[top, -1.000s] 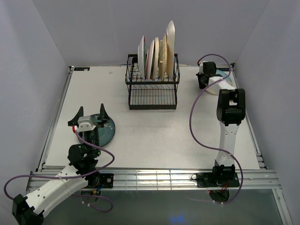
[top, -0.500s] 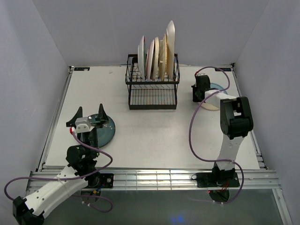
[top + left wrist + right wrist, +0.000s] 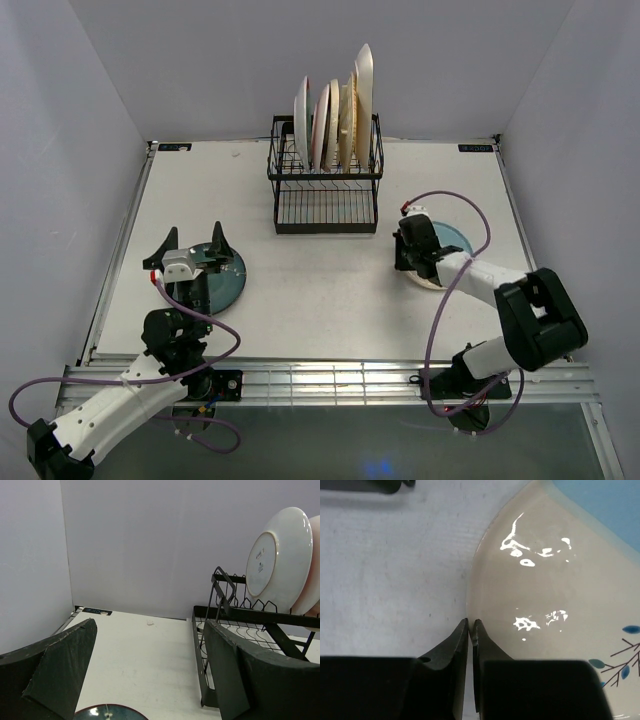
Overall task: Load the plates into the dish rack
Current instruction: Move the plate to the center of the board.
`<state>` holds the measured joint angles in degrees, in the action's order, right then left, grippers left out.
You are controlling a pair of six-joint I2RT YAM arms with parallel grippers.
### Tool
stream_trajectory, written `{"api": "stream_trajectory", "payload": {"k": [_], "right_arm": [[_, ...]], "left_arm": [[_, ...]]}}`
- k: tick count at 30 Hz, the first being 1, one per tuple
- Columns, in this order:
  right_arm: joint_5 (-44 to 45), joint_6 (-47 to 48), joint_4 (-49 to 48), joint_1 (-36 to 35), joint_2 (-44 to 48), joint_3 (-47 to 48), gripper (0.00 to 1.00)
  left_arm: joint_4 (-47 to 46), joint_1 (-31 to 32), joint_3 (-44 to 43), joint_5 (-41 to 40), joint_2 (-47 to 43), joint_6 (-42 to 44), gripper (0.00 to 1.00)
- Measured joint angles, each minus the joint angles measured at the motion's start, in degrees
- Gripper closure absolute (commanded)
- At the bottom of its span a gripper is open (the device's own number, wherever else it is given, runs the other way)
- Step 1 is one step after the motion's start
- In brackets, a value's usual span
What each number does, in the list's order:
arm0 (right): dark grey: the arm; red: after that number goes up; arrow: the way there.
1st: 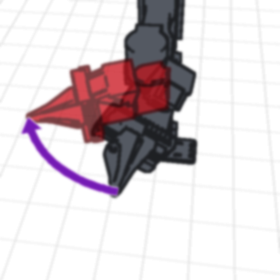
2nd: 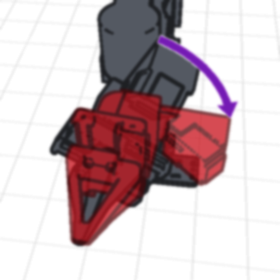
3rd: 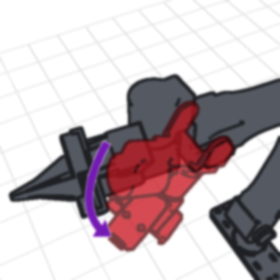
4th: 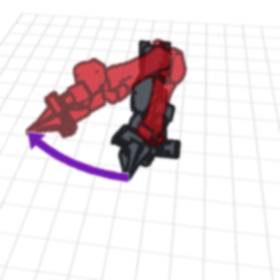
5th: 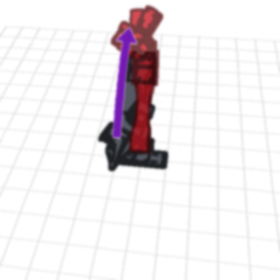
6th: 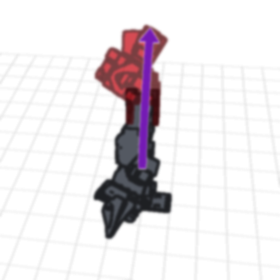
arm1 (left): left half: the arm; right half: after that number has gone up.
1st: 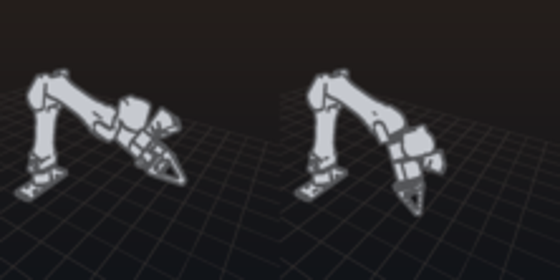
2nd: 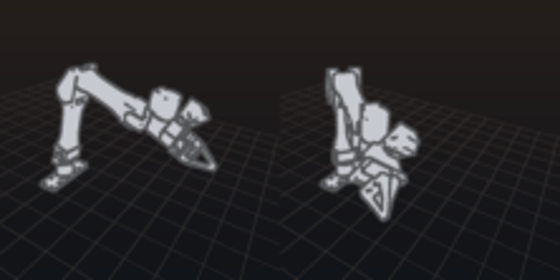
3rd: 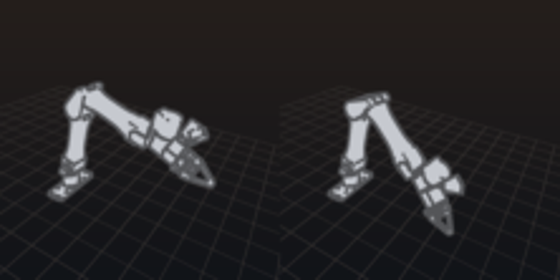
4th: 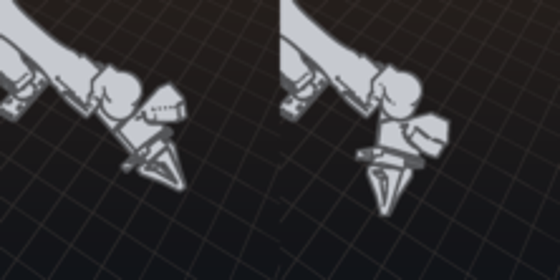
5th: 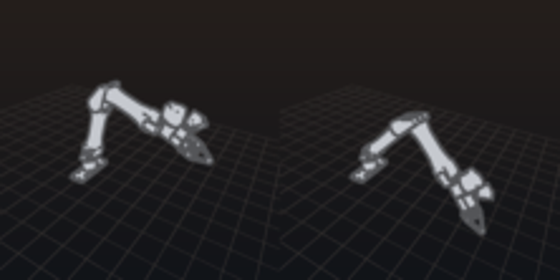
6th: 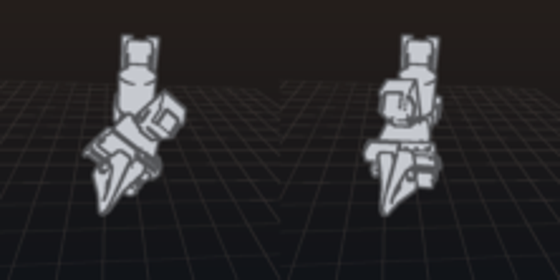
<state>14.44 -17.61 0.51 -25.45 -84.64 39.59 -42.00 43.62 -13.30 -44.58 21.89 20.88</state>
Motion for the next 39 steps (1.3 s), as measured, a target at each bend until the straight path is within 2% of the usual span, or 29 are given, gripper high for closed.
{"api": "stream_trajectory", "payload": {"k": [6, 12, 18, 25, 33, 39], "right_arm": [[-0.3, -0.3, -0.6, -1.7, 12.8, -9.3, 0.92], [-0.6, -0.3, -1.1, -3.0, 17.2, -11.5, 0.92], [-0.9, -0.4, -1.6, -4.3, 17.3, -11.5, 0.92], [-1.0, -0.5, -2.1, -6.8, 21.4, -12.8, 0.92], [-1.7, -0.5, -3.8, -11.8, 23.3, -13.4, 0.92], [-1.5, -0.4, -4.3, -17.8, 22.1, -13.3, 0.92]], "left_arm": [[0.0, 0.0, -0.3, 0.1, 0.0, 0.0, 0.02], [3.2, 0.0, -0.9, 3.9, 0.9, -2.4, 0.02], [14.1, 0.0, -4.9, 20.0, 9.0, -7.5, 0.07], [22.1, 0.0, -5.7, 34.0, 17.9, -11.0, 0.07], [21.5, 0.0, -3.4, 53.0, 19.4, -9.6, 0.07], [18.2, 0.0, 2.1, 67.3, 27.1, -1.2, 0.07]]}}
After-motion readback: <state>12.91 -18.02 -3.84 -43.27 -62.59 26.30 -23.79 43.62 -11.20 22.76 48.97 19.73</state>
